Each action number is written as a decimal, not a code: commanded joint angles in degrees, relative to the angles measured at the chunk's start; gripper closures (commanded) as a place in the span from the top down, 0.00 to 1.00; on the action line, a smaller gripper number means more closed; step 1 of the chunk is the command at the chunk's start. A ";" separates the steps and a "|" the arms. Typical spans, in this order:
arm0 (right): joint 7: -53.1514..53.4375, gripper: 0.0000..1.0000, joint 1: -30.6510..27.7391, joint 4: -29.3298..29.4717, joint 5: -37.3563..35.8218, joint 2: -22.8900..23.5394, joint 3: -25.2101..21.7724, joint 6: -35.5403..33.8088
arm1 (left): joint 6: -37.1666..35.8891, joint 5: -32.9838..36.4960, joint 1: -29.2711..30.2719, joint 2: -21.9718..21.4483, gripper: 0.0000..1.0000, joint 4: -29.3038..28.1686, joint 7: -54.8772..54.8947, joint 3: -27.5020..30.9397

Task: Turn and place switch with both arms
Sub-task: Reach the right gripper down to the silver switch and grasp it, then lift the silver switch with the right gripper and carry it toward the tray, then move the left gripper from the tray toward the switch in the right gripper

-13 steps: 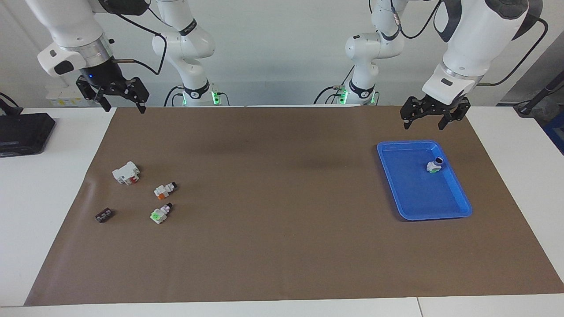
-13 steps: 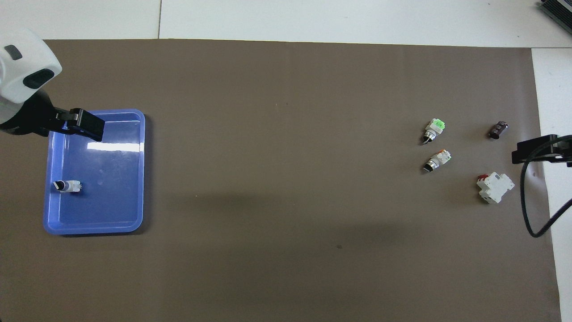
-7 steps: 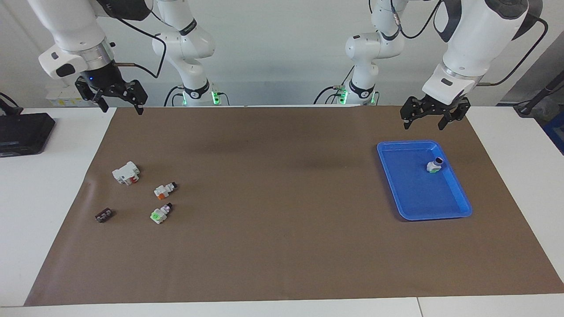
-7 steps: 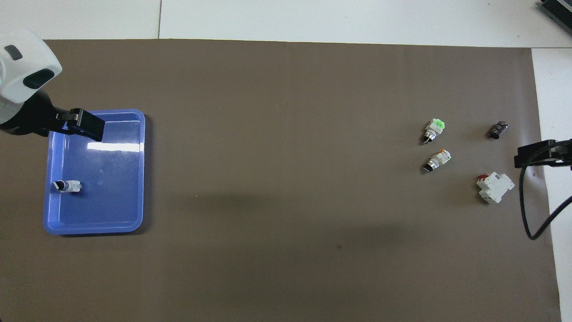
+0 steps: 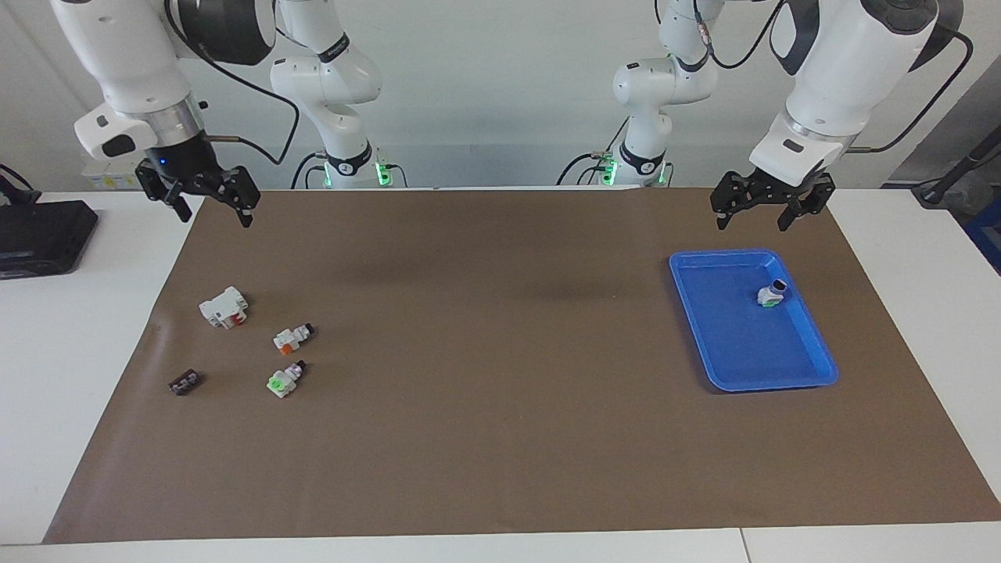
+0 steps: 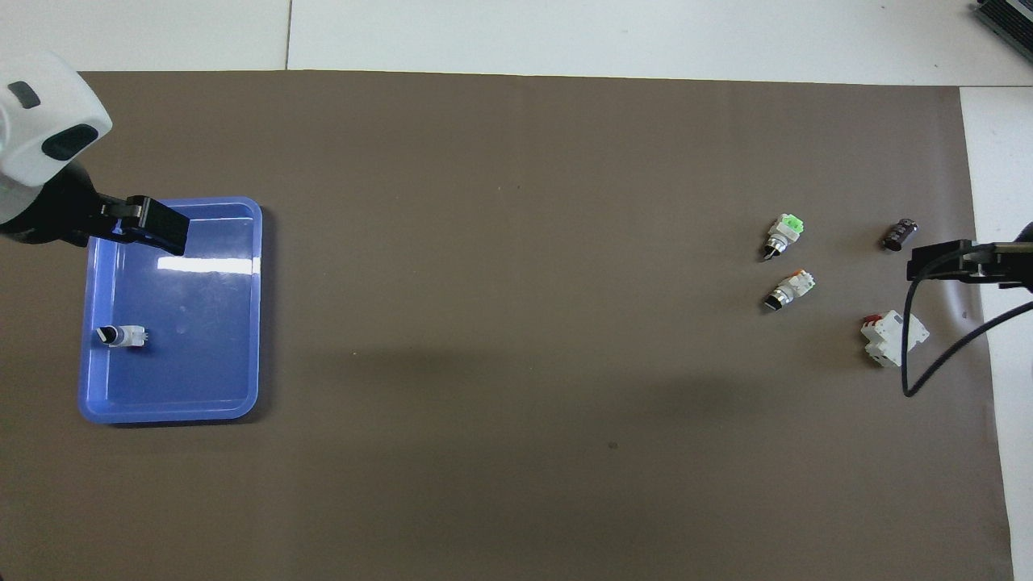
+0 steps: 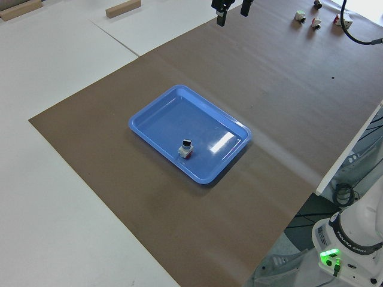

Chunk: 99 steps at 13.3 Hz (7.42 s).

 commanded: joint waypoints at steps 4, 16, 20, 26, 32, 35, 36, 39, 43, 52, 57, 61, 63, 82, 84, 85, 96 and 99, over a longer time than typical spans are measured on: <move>9.27 1.00 -1.70 -10.26 0.25 4.93 0.39 14.21 | 1.19 0.72 0.52 -1.78 1.00 -2.16 0.28 -0.01; 18.08 0.99 -2.41 -14.31 7.72 19.37 0.39 30.51 | 1.10 0.72 0.52 -1.78 1.00 -2.16 0.28 -0.01; 18.52 0.92 -2.41 -15.20 7.72 19.71 0.39 31.21 | 1.10 0.72 0.52 -1.78 1.00 -2.16 0.28 -0.01; 18.52 0.64 -2.41 -15.20 11.32 21.39 0.39 33.84 | 1.10 0.72 0.52 -1.78 1.00 -2.16 0.28 -0.01; 18.26 0.00 -2.58 -10.65 13.85 21.04 0.57 25.19 | 1.10 0.72 0.52 -1.78 1.00 -2.16 0.28 -0.01; 18.96 0.00 -2.93 1.20 22.48 21.39 0.48 7.98 | 1.10 0.72 0.52 -1.78 1.00 -2.16 0.28 -0.01; 19.83 0.00 -3.11 4.02 24.93 21.65 0.57 4.27 | 1.10 0.72 0.52 -1.78 1.00 -2.16 0.28 -0.01; 29.55 0.00 0.55 11.23 27.68 21.83 1.70 -0.07 | 1.19 0.72 0.52 -1.78 1.00 -2.16 0.28 -0.01; 62.22 0.00 12.78 20.47 29.42 24.81 2.32 2.29 | 1.10 0.72 0.52 -1.78 1.00 -2.16 0.28 -0.01; 92.43 0.00 31.05 21.01 51.33 23.85 3.73 22.05 | 1.10 0.72 0.52 -1.78 1.00 -2.08 0.28 -0.01; 97.45 0.00 34.59 21.19 45.60 23.76 3.82 23.04 | 1.10 0.72 0.43 -1.78 1.00 -2.08 0.28 -0.01; 98.15 0.00 34.68 20.92 45.69 23.85 3.91 26.29 | 1.36 0.72 0.43 -1.78 1.00 -2.08 0.45 -0.01; 98.15 0.00 34.77 20.66 45.69 23.76 3.91 26.29 | 1.54 0.72 -0.19 -1.78 1.00 -2.08 0.01 -0.10; 98.33 0.00 35.21 21.01 45.87 23.85 3.91 26.47 | 10.66 -43.82 3.77 -6.08 0.74 -12.26 -19.22 0.08; 98.76 0.00 35.65 21.36 46.04 23.85 3.99 26.55 | 11.82 -47.08 3.68 -6.35 0.66 -13.06 -20.72 -0.01; 98.68 0.00 35.65 21.36 46.04 23.85 3.91 26.55 | 11.82 -48.66 3.94 -6.35 0.61 -12.97 -21.95 0.08; 98.50 0.00 35.56 21.28 45.96 23.85 3.91 26.55 | 10.16 -50.70 3.68 -6.44 0.32 -13.33 -20.91 -0.01; 98.42 0.00 35.56 21.19 45.87 23.85 3.91 26.55 | 10.15 -50.70 3.42 -6.70 0.32 -13.94 -20.82 -0.10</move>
